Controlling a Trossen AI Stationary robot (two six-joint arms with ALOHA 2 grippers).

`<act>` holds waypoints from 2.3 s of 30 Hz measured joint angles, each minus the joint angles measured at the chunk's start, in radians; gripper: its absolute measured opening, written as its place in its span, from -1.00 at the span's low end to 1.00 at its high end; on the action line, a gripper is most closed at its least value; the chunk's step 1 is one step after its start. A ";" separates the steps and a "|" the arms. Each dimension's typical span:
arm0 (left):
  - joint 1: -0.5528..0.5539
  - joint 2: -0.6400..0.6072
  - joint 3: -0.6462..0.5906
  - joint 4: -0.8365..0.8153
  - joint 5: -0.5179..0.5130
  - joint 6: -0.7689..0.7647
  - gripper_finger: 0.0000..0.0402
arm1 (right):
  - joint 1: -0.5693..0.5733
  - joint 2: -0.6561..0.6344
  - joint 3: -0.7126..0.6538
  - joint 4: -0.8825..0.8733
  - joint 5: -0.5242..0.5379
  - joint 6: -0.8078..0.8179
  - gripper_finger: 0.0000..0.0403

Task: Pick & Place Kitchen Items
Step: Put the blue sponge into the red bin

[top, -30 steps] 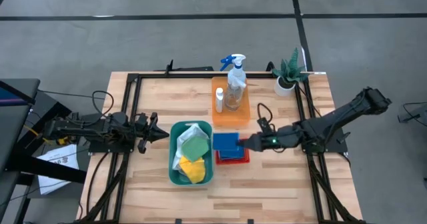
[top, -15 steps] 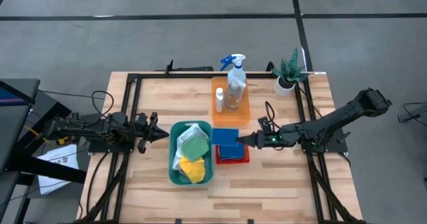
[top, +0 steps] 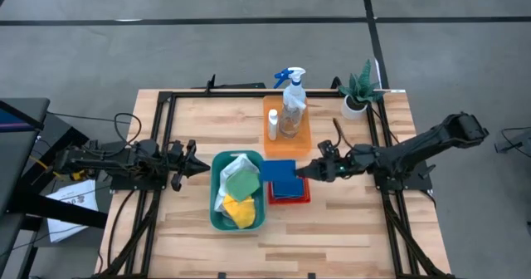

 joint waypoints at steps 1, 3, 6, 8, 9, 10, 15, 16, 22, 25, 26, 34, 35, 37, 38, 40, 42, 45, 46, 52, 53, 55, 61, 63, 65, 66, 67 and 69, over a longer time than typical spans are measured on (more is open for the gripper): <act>0.000 0.000 0.000 0.000 0.000 0.000 -0.95 | -0.009 0.000 -0.025 0.044 -0.018 0.011 -1.00; 0.000 0.000 0.000 0.000 0.000 0.000 -0.95 | -0.020 0.000 -0.079 0.092 -0.032 0.048 -1.00; 0.000 0.000 0.000 0.000 0.000 0.000 -0.94 | -0.015 0.000 -0.158 0.143 -0.032 0.111 -1.00; 0.000 0.000 0.000 0.000 0.000 0.000 -0.93 | -0.004 0.000 -0.203 0.178 -0.020 0.145 -1.00; 0.000 0.000 0.000 0.000 0.000 0.000 -0.93 | 0.002 0.000 -0.224 0.187 -0.007 0.163 -1.00; 0.000 0.000 0.000 0.000 0.000 0.000 -0.93 | 0.009 0.000 -0.245 0.191 0.005 0.180 -1.00; 0.000 0.000 0.000 0.000 0.000 0.000 -0.93 | 0.023 0.000 -0.321 0.251 0.025 0.210 -1.00; 0.000 0.000 0.000 0.000 0.000 0.000 -0.93 | 0.022 0.000 -0.333 0.257 0.024 0.214 -1.00; 0.000 0.000 0.000 0.000 0.000 0.000 -0.92 | 0.021 0.000 -0.383 0.293 0.010 0.195 -1.00; 0.000 0.000 0.000 0.000 0.000 0.000 -0.92 | 0.002 0.000 -0.386 0.293 -0.031 0.161 -1.00; 0.000 0.000 0.000 0.000 0.000 0.000 -0.92 | -0.005 0.000 -0.386 0.294 -0.035 0.160 -1.00; 0.000 0.000 0.000 0.000 0.000 0.000 -0.91 | -0.025 0.035 -0.382 0.249 -0.056 0.156 -1.00; 0.000 0.000 0.000 0.000 0.000 0.000 -0.91 | -0.027 0.052 -0.377 0.250 -0.056 0.156 -1.00; 0.000 0.000 0.000 0.000 0.000 0.000 -0.92 | -0.036 0.096 -0.368 0.274 -0.059 0.156 -1.00; 0.000 0.000 0.000 0.000 0.000 0.000 -0.92 | -0.039 0.125 -0.363 0.302 -0.059 0.156 -1.00; 0.000 0.000 0.000 0.000 0.000 0.000 -0.93 | -0.041 0.190 -0.352 0.378 -0.059 0.153 -1.00; 0.000 0.000 0.000 0.000 0.000 0.000 -0.92 | -0.040 0.264 -0.343 0.471 -0.060 0.156 -1.00; 0.000 0.000 0.000 0.000 0.000 0.000 -0.92 | -0.040 0.376 -0.333 0.590 -0.060 0.178 -1.00; 0.000 0.000 0.000 0.000 0.000 0.000 -0.92 | -0.040 0.410 -0.327 0.626 -0.060 0.186 -1.00; 0.000 0.000 0.000 0.000 0.000 0.000 -0.92 | -0.040 0.528 -0.311 0.744 -0.059 0.224 -1.00; 0.000 0.000 0.000 0.000 0.000 0.000 -0.92 | -0.040 0.536 -0.310 0.749 -0.059 0.227 -1.00; 0.000 0.000 0.000 0.000 0.000 0.000 -0.92 | -0.040 0.540 -0.309 0.754 -0.058 0.230 -1.00; 0.000 0.000 0.000 0.000 0.000 0.000 -0.92 | -0.040 0.540 -0.325 0.712 -0.049 0.233 -1.00; 0.000 0.000 0.000 0.000 0.000 0.000 -0.92 | -0.040 0.540 -0.328 0.705 -0.040 0.235 -1.00; 0.000 0.000 0.000 0.000 0.000 0.000 -0.92 | -0.040 0.539 -0.328 0.705 -0.036 0.233 -1.00; 0.000 0.000 0.000 0.000 0.000 0.000 -0.92 | -0.040 0.539 -0.328 0.705 -0.036 0.232 -1.00; 0.000 0.000 0.000 0.000 0.000 0.000 -0.92 | -0.040 0.539 -0.328 0.705 -0.036 0.231 -1.00; 0.000 0.000 0.000 0.000 0.000 0.000 -0.92 | -0.040 0.539 -0.333 0.703 -0.036 0.231 -1.00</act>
